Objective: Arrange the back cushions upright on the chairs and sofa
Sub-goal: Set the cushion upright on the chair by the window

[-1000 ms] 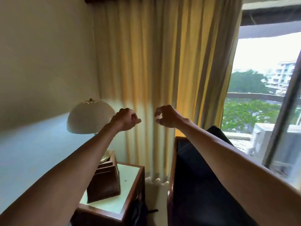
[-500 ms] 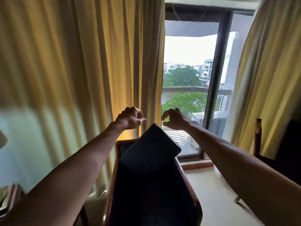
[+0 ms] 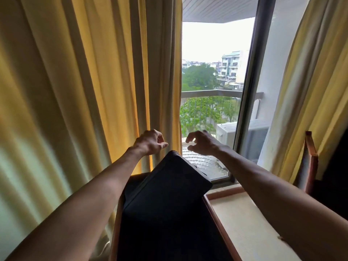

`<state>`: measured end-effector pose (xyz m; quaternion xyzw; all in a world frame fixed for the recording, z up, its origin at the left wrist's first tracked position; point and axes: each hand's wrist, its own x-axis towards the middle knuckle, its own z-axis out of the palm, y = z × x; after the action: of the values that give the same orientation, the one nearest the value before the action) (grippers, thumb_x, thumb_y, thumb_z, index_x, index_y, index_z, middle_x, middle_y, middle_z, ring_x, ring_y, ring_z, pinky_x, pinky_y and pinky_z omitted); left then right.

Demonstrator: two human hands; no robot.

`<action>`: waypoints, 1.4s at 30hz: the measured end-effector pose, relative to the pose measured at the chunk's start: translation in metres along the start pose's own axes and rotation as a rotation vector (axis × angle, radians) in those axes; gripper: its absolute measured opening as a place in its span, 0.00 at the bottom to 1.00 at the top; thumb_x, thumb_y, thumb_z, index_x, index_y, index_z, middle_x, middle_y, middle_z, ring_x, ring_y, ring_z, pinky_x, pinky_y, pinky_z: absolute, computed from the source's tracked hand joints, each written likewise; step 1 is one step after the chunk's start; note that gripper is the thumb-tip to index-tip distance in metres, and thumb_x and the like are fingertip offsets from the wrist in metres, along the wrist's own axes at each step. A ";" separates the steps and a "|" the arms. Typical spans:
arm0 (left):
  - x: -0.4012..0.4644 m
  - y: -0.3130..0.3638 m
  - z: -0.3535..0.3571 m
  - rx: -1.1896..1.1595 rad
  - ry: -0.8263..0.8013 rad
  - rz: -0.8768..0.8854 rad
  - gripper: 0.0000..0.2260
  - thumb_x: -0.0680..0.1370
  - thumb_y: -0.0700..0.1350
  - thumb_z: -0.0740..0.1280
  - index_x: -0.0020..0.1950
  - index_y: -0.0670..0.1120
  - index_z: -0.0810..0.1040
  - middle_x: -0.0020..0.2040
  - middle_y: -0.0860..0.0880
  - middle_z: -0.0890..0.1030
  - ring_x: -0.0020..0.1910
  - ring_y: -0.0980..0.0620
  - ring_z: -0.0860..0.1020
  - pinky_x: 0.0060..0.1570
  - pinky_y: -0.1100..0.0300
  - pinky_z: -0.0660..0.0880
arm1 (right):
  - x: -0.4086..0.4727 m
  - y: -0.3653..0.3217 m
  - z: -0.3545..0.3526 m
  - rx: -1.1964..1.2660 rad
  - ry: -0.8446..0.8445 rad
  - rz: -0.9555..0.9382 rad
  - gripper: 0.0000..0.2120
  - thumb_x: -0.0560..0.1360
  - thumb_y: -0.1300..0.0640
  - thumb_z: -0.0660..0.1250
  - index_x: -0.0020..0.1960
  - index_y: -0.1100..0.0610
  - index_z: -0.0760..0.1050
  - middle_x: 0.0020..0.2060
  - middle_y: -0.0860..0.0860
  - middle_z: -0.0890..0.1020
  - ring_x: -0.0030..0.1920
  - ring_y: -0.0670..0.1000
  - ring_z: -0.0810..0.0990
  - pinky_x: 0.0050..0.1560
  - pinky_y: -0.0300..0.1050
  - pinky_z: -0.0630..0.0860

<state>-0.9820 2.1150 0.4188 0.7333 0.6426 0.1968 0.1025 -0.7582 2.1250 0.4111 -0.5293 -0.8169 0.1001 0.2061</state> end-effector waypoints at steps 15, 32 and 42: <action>0.211 -0.068 0.170 -0.060 -0.175 -0.176 0.19 0.70 0.58 0.74 0.56 0.49 0.79 0.53 0.49 0.82 0.52 0.50 0.79 0.54 0.53 0.77 | 0.186 0.194 0.135 0.072 -0.275 0.109 0.15 0.73 0.53 0.72 0.58 0.56 0.79 0.58 0.52 0.81 0.57 0.52 0.78 0.56 0.44 0.74; 0.290 -0.141 0.316 0.013 -0.293 -0.216 0.68 0.54 0.61 0.82 0.78 0.55 0.37 0.80 0.44 0.46 0.78 0.40 0.49 0.73 0.35 0.54 | 0.219 0.300 0.308 0.211 -0.489 0.276 0.66 0.51 0.41 0.80 0.79 0.56 0.47 0.77 0.55 0.56 0.77 0.57 0.55 0.75 0.56 0.59; 0.247 -0.144 0.305 -0.192 -0.107 -0.110 0.44 0.53 0.56 0.83 0.64 0.49 0.70 0.60 0.49 0.79 0.58 0.45 0.78 0.56 0.46 0.77 | 0.175 0.318 0.320 0.123 -0.529 0.284 0.68 0.52 0.42 0.81 0.79 0.49 0.41 0.78 0.50 0.53 0.78 0.54 0.53 0.71 0.71 0.56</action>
<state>-0.9599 2.4113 0.1245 0.6933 0.6537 0.2120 0.2171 -0.6999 2.4349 0.0433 -0.5803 -0.7523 0.3118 0.0018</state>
